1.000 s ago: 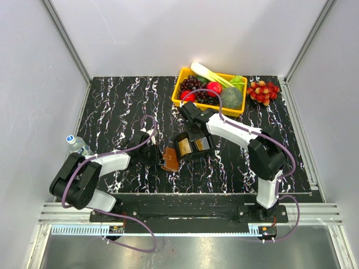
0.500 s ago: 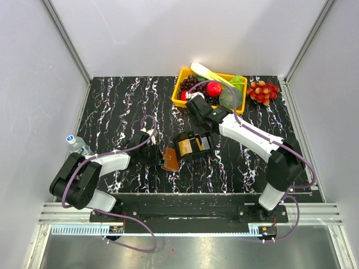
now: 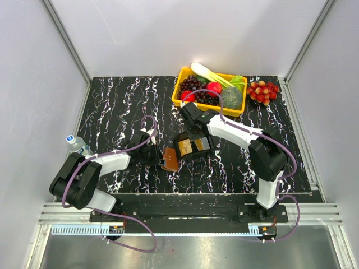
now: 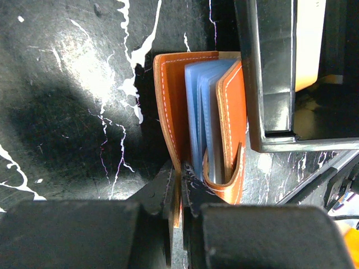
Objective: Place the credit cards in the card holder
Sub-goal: Pick up the credit card from the storage box.
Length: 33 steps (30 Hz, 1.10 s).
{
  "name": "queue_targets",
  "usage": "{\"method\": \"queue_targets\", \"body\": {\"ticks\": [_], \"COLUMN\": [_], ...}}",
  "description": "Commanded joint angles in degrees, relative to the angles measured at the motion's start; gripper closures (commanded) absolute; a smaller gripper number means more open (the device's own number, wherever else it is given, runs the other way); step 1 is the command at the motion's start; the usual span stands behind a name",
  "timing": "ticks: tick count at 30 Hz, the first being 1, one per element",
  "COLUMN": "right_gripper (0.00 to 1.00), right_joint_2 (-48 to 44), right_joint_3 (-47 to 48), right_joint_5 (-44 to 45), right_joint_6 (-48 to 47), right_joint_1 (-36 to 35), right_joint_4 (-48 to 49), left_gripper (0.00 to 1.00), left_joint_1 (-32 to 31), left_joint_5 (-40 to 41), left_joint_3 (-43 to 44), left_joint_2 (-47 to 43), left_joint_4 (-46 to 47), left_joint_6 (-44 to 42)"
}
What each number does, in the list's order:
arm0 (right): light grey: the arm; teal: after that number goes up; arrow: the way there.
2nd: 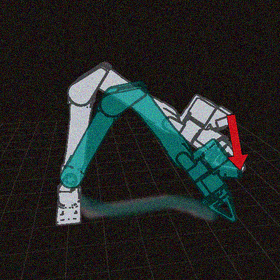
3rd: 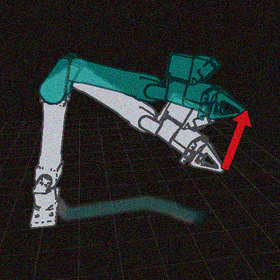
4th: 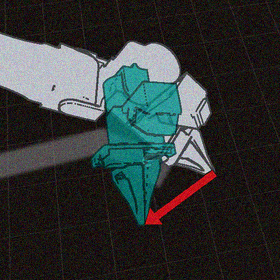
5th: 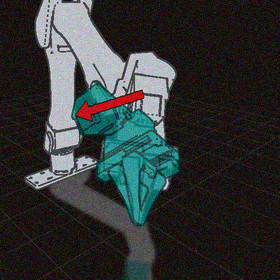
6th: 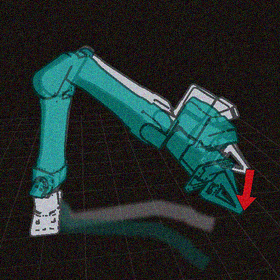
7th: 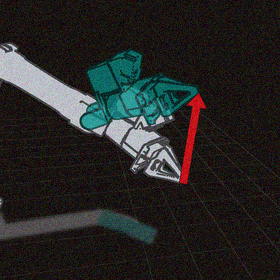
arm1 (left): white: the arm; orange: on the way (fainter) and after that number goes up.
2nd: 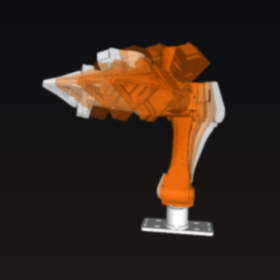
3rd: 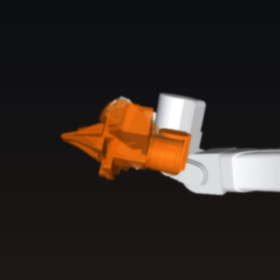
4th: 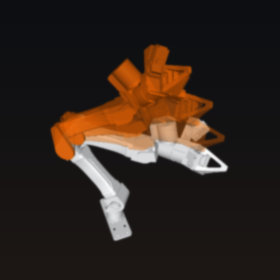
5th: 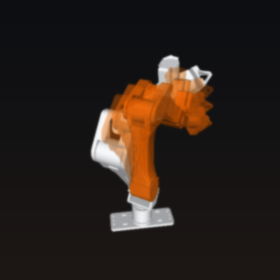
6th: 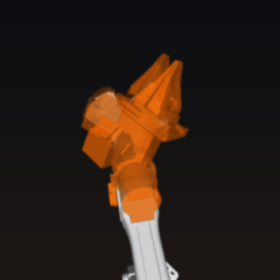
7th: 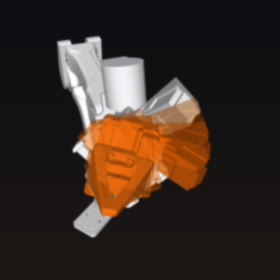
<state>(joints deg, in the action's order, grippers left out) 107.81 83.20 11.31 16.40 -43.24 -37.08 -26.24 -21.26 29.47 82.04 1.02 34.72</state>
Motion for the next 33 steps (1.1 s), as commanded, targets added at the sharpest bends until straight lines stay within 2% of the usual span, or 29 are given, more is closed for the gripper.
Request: {"method": "queue_targets", "body": {"ticks": [1,6,12,16,19,21,27,33], "right_gripper": [0.98,0.95,0.87,0.92,0.92,1.0,1.0,1.0], "right_joint_2": [1.44,1.0,-0.05,-1.37,-3.13,-4.96,-11.91,-14.73], "right_joint_3": [-1.19,-2.34,-4.01,-4.54,-4.01,-3.66,-2.25,-1.37], "right_joint_5": [-1.2,-1.55,-1.2,-1.2,-0.5,1.07,4.86,-3.03], "right_joint_6": [1.61,2.23,2.05,2.14,2.32,2.67,2.23,5.56], "right_joint_1": [-0.44,-0.44,-0.44,-0.44,-0.35,-0.44,-0.35,-0.44], "right_joint_4": [1.75,1.49,0.69,0.61,0.61,0.34,0.43,2.09], "left_gripper": [1.0,1.0,1.0,1.0,1.0,1.0,1.0,1.0], "left_joint_1": [-0.22,-0.3,-0.3,-0.3,-0.3,-0.22,-0.3,-0.3], "left_joint_5": [-0.54,-0.54,-0.45,-0.63,-0.63,-0.63,-0.27,-0.28], "left_joint_3": [0.41,0.41,0.5,0.5,0.59,0.76,1.46,4.79], "left_joint_2": [1.19,1.28,1.02,1.1,0.93,0.67,-3.63,-10.57], "left_joint_4": [0.39,0.39,0.3,0.39,0.22,-0.05,-2.32,-9.87], "left_joint_6": [-1.23,-1.15,-1.15,-0.88,-1.06,-1.06,-1.41,-2.28]}}
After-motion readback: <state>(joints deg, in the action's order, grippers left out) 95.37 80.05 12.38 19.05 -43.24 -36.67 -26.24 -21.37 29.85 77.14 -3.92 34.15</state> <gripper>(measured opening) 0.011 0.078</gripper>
